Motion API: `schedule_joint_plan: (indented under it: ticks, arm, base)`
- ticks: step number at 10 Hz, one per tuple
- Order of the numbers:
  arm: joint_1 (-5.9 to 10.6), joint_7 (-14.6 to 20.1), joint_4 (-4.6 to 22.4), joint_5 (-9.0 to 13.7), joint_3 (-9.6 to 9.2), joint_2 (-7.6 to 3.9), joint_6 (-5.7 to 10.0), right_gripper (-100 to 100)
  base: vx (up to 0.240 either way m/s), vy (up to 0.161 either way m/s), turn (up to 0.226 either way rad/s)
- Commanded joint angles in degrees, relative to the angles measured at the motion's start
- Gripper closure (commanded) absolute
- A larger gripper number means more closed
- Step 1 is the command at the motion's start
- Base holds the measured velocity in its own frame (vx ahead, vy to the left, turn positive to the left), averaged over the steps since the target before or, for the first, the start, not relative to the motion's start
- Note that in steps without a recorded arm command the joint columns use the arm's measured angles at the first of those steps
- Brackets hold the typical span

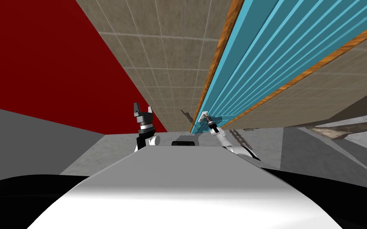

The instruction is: Pull the door open

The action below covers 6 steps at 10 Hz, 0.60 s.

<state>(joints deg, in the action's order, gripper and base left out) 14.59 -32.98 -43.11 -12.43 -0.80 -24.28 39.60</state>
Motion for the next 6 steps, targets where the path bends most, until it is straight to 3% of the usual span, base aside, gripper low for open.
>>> schedule_joint_plan:
  ticks: [1, 6]
  arm:
    - [-0.16, 2.33, -1.07, 1.39, 0.59, -0.47, -0.95, 100]
    - [0.07, 9.47, -1.30, 5.62, 0.69, 0.19, -1.79, 100]
  base:
    - [-0.033, -0.052, 0.070]
    - [-0.060, -0.069, 0.111]
